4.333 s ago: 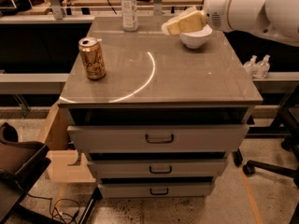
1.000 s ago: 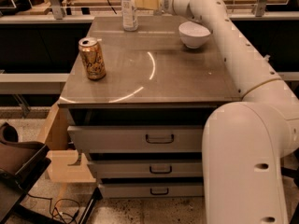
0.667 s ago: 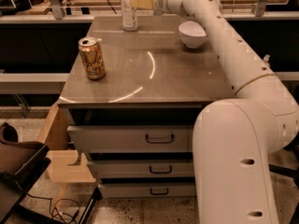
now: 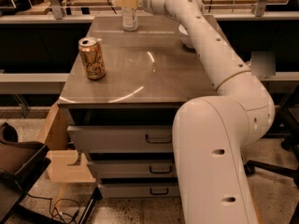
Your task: Pick blue plastic bottle
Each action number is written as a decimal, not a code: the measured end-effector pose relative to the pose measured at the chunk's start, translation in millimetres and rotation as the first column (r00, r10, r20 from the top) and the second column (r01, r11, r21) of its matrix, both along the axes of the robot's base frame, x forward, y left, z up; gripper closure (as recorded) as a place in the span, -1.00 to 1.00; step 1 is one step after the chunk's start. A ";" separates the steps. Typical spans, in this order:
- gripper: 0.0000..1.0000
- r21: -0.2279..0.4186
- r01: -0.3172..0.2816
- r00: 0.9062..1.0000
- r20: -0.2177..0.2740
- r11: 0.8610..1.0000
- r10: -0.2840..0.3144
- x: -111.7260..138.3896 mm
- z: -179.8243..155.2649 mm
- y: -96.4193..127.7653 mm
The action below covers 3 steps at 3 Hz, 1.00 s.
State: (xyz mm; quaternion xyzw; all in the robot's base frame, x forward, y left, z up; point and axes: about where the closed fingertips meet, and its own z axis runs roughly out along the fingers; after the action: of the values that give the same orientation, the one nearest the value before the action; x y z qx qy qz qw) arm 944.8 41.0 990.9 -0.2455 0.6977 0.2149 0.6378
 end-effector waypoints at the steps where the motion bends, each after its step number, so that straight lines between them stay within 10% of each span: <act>1: -1.00 0.041 0.013 1.000 -0.012 0.999 -0.013 12.8 -9.3 14.9; 3: -1.00 0.013 0.075 0.996 -0.054 0.997 -0.074 26.3 -27.4 11.2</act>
Offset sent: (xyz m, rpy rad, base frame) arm 0.0431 0.0043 -0.0449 -0.0376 0.0947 -0.1521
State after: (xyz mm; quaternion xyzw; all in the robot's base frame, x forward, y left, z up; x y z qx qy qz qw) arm 971.1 52.2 963.5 -0.2086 0.7214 0.2026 0.6285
